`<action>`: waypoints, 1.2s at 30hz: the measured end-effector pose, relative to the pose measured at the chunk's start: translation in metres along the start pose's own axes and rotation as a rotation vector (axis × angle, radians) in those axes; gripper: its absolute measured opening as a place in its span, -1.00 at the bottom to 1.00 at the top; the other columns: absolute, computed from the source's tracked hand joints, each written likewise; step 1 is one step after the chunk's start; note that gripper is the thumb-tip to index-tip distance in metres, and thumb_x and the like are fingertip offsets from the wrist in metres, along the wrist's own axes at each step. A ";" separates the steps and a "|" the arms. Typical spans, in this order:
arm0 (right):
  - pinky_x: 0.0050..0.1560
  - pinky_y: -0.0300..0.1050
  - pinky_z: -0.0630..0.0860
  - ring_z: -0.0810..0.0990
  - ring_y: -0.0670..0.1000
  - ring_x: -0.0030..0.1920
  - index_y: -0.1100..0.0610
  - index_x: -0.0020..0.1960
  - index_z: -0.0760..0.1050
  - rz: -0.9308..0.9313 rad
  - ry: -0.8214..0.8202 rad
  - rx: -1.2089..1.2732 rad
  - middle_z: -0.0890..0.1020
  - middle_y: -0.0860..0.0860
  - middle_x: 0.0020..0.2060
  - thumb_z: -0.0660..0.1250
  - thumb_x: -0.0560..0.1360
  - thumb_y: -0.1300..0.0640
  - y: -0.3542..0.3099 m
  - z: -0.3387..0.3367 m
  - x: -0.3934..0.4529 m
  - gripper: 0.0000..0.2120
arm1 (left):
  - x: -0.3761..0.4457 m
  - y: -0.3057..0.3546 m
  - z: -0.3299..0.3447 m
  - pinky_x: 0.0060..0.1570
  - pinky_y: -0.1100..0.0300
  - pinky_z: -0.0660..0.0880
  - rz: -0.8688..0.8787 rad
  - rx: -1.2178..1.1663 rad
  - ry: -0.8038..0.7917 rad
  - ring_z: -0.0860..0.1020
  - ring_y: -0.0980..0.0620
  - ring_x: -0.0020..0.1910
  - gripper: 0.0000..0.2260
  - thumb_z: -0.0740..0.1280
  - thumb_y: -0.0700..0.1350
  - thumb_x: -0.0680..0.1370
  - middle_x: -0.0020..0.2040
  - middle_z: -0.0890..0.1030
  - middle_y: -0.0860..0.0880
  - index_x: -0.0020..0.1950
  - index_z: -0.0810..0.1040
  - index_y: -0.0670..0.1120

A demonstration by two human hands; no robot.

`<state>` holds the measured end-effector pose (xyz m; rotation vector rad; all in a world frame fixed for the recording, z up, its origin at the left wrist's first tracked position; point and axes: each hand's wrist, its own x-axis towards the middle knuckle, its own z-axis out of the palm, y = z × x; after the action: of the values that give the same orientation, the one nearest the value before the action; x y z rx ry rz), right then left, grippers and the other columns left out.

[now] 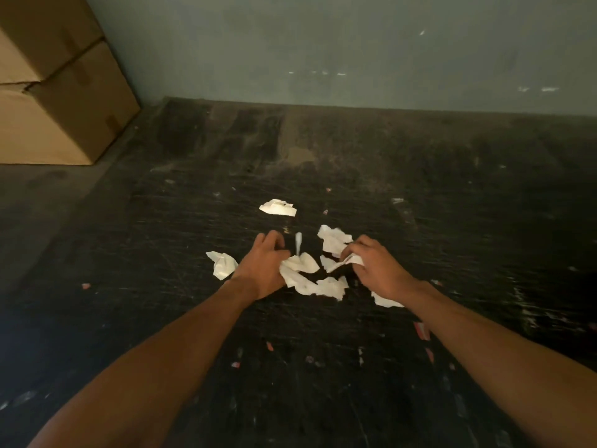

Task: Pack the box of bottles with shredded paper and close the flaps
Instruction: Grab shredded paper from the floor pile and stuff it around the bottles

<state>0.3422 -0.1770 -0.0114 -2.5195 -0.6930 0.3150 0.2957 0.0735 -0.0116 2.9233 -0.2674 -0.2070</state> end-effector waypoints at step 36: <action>0.40 -0.04 0.33 0.32 0.02 0.36 -0.02 0.35 0.41 0.238 0.166 -0.075 0.40 0.02 0.32 0.34 0.46 0.36 -0.016 0.052 -0.072 -0.47 | -0.065 -0.010 0.016 0.26 0.05 0.49 -0.431 -0.322 0.195 0.51 -0.08 0.27 -0.43 0.47 -0.25 0.44 0.27 0.53 -0.13 0.41 0.38 -0.10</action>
<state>0.2569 -0.1827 -0.0407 -2.6666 -0.3472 0.1617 0.2316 0.0926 -0.0215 2.6148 0.3932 -0.0203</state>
